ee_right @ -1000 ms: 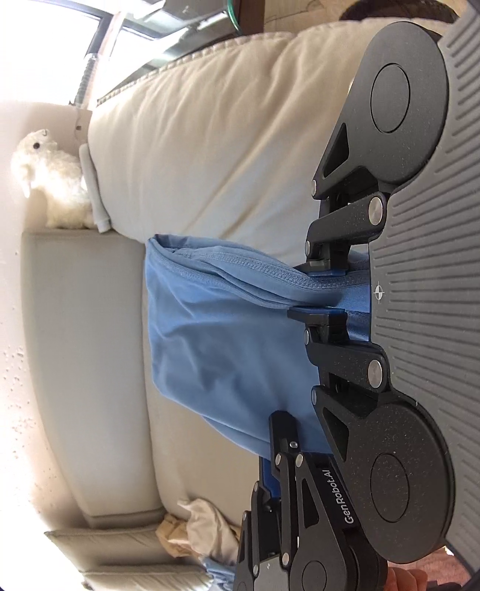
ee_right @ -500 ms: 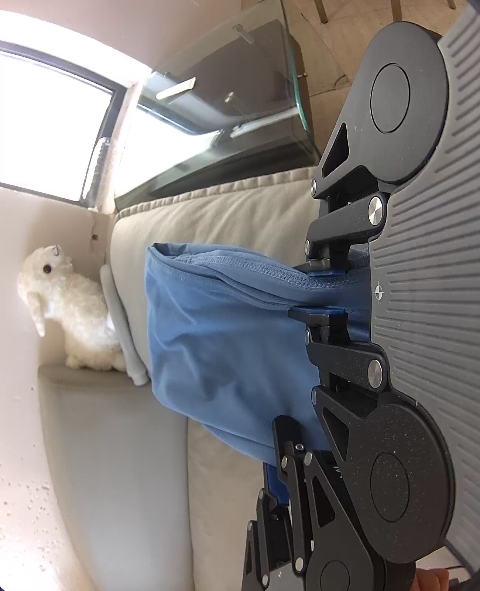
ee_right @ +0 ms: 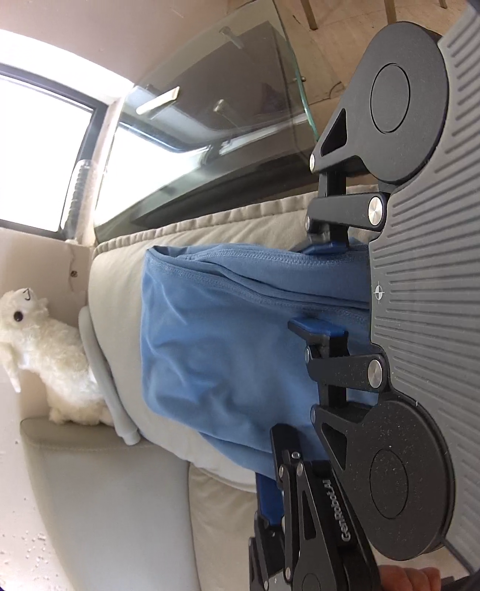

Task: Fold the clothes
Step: 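Carry the bundle onto the sofa arm cushion and open both grippers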

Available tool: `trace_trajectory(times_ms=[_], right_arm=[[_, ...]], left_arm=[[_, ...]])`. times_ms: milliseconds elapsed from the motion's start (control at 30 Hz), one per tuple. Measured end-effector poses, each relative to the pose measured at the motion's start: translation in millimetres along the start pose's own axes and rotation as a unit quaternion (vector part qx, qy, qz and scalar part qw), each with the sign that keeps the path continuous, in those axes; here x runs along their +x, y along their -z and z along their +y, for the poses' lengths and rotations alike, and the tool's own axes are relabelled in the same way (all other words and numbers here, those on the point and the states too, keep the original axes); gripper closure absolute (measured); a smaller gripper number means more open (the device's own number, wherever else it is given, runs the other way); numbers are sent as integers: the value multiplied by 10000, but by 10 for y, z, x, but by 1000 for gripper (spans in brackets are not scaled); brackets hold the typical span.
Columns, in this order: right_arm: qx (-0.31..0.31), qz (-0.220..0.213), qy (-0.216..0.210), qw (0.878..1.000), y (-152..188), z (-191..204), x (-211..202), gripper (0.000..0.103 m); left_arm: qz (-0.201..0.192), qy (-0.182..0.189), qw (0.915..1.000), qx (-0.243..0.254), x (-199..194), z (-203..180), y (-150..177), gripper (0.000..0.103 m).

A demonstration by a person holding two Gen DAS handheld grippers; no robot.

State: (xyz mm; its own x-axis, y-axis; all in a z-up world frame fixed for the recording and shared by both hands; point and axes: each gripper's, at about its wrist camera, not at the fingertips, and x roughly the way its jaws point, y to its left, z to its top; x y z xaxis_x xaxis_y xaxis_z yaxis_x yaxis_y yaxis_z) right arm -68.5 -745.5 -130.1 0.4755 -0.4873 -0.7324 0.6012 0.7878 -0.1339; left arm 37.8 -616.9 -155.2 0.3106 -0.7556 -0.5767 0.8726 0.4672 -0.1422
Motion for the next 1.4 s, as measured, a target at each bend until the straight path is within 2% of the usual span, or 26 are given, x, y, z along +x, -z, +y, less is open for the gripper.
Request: trace_trajectory(times_ms=[67,100,133,167,200,300,400,500,567,667,767,867,900,967,1033,1100,1167,1267,1333,1400], right_arm=[[-280,-221,12,9994,-33,-22,-172,44],[-449,-377,19,9983,-58,-37,-261,46],[-607,-619,4,9962,-102,-54,-314,66],[-738,-783,-54,9942,-154,-63,-317,86],[-805,-818,-113,9933,-216,-62,-288,100],[-738,-951,-312,9922,-447,-42,-69,101],[-736,-1119,-270,9906,-630,1,225,100],[-684,-793,-22,9945,-698,-14,604,101],[-607,-572,36,9965,-643,-40,794,102],[-557,-570,94,9968,-556,-48,866,102],[-687,-701,93,9951,-556,-38,673,98],[-723,-706,-280,9945,-519,-55,363,95],[-754,-652,-439,9941,-473,-50,281,95],[-894,-508,-425,9938,-384,-18,249,96],[-1048,-119,-138,9943,-257,-2,358,96],[-773,87,-66,9969,-118,-85,393,97],[-558,-4,-115,9984,-91,-131,255,97],[-553,-178,-274,9979,-8,-154,-82,95],[-458,-198,-513,9974,114,-160,-276,95],[-373,-121,-698,9968,237,-144,-333,95]], left_arm=[[-415,87,9988,248,-134,35,-73,74],[-509,169,9981,291,-145,32,-127,86],[-616,271,9972,326,-121,17,-213,94],[-669,344,9966,337,-65,-12,-293,95],[-712,411,9961,330,8,-39,-377,96],[-694,366,9964,335,347,-85,-575,97],[-330,165,9989,301,797,-74,-653,99],[83,62,9993,359,1134,-28,-566,101],[175,73,9992,358,1228,-1,-527,101],[107,197,9996,193,1168,93,-557,100],[-126,191,9988,433,920,96,-576,100],[-332,592,9956,639,563,27,-496,100],[-316,707,9938,795,498,-36,-430,100],[-38,666,9925,1021,586,-106,-303,100],[510,527,9952,651,834,-28,-182,99],[476,508,9968,395,799,9,-191,99],[368,560,9972,319,611,-4,-248,99],[99,841,9948,559,221,-27,-204,99],[111,1042,9923,667,2,-52,-59,99],[208,1076,9905,835,-69,-126,93,99]])
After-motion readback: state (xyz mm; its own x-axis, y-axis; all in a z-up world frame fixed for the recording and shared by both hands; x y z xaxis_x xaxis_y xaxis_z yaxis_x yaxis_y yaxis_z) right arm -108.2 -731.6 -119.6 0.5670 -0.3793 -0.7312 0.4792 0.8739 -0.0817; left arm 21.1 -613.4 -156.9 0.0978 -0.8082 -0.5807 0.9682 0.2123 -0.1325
